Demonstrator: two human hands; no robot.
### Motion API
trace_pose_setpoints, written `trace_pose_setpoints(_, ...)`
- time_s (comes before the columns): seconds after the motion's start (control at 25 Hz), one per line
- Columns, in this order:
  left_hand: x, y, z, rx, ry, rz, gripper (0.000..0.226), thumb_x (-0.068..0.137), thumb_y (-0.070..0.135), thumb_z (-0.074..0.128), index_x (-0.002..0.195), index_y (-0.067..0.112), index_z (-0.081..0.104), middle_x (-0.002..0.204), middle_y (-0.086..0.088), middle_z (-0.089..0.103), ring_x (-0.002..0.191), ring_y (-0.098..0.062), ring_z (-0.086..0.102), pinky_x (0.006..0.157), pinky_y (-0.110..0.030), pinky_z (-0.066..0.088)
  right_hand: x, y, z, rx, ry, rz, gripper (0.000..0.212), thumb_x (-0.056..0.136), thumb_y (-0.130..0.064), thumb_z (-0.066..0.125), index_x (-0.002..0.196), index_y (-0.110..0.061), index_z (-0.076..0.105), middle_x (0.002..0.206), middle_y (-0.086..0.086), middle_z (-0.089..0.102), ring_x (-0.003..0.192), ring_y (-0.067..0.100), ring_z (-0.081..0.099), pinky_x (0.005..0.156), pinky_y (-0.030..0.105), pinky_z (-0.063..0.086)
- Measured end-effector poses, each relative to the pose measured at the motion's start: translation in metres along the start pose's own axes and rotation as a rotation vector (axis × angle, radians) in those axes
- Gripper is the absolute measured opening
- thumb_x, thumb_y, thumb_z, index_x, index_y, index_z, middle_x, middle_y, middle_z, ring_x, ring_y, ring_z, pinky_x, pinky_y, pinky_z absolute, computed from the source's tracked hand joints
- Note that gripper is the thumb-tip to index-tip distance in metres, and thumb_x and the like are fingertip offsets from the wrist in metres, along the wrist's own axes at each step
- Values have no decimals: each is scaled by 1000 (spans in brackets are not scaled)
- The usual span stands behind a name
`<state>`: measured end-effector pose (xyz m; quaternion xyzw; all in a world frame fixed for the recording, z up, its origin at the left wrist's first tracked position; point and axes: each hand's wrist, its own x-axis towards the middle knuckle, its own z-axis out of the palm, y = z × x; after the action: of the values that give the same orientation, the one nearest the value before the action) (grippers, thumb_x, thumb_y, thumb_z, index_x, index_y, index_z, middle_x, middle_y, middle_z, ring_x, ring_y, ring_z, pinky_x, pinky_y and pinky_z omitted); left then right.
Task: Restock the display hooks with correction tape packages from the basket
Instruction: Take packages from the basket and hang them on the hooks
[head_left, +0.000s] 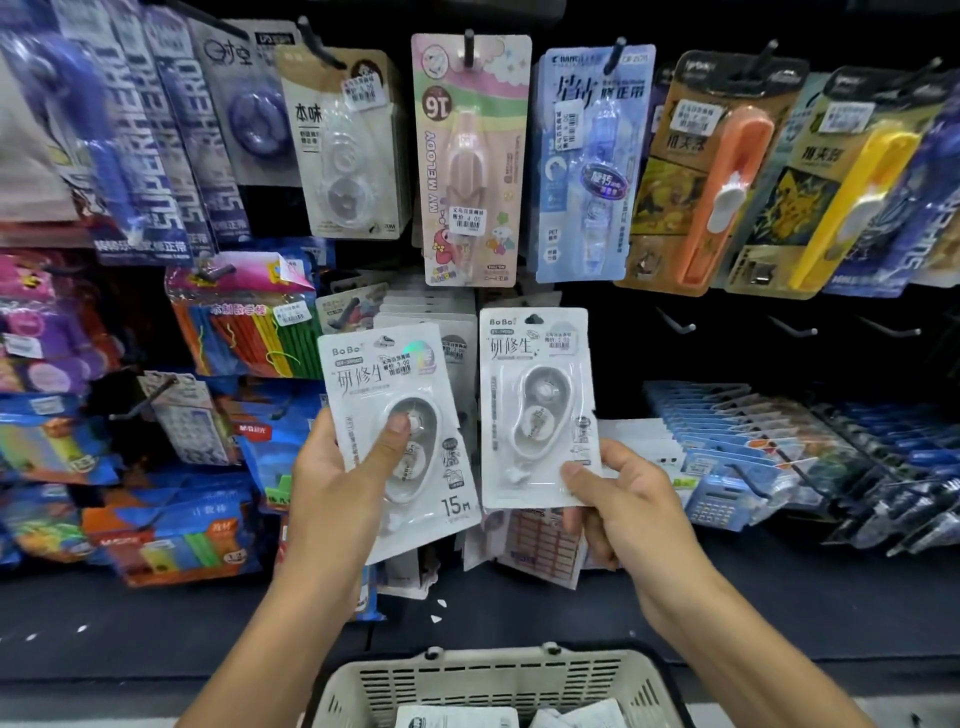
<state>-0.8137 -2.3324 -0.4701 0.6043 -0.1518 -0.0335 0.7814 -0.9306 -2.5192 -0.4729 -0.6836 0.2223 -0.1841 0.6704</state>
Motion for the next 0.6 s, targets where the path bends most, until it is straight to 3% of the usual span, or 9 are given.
trace_pose_setpoints(0.08,0,0,0,22,8,8,38,77,43,74,114,38,69,115,14,76,108,-10,72,101,-46,51,-2,2,-5,22,-15,32,19,100,-19,58,96,-30,72,51,3,50,37,10,30,37,20,24)
trace_pose_setpoints(0.16,0,-1,0,3,14,3,32,78,42,75,110,40,71,115,12,76,107,-12,73,100,-46,52,-3,3,-7,126,-12,78,13,99,-16,59,99,-20,72,52,1,45,37,8,30,36,20,23)
trace_pose_setpoints(0.24,-1,-1,1,-23,5,1,28,79,40,74,107,40,72,115,10,77,105,-13,74,96,-46,54,-3,1,-5,230,-10,105,12,97,-13,62,108,-12,67,57,1,55,40,10,41,37,22,32)
trace_pose_setpoints(0.32,-3,-1,2,-21,-8,-4,27,81,40,73,108,40,72,116,9,76,106,-14,74,94,-46,54,-1,-2,-2,417,-78,147,37,91,-5,66,124,-19,58,90,5,76,63,14,70,49,27,52)
trace_pose_setpoints(0.4,-3,-2,2,-22,-8,-10,28,83,40,72,111,39,71,117,9,76,108,-15,73,95,-46,53,-2,-3,2,495,-165,168,69,76,-9,75,134,-33,46,121,8,72,94,23,76,68,36,62)
trace_pose_setpoints(0.44,-2,-1,3,-23,-7,-11,29,83,40,72,112,37,70,117,9,76,107,-15,74,93,-46,54,-5,-3,5,431,-218,163,76,70,-14,78,135,-33,46,123,6,71,97,25,75,72,37,62)
trace_pose_setpoints(0.52,1,0,8,-13,-19,-9,31,83,40,71,113,33,70,113,9,77,101,-14,75,85,-40,57,-9,-1,16,258,-358,169,67,71,-17,79,132,-24,53,108,1,76,79,27,75,62,33,61)
trace_pose_setpoints(0.6,1,2,17,31,-98,-8,33,84,40,70,115,31,68,111,9,78,99,-13,75,78,-32,59,-12,4,27,157,-447,138,40,88,-14,72,126,-15,59,89,1,77,54,21,67,44,27,51)
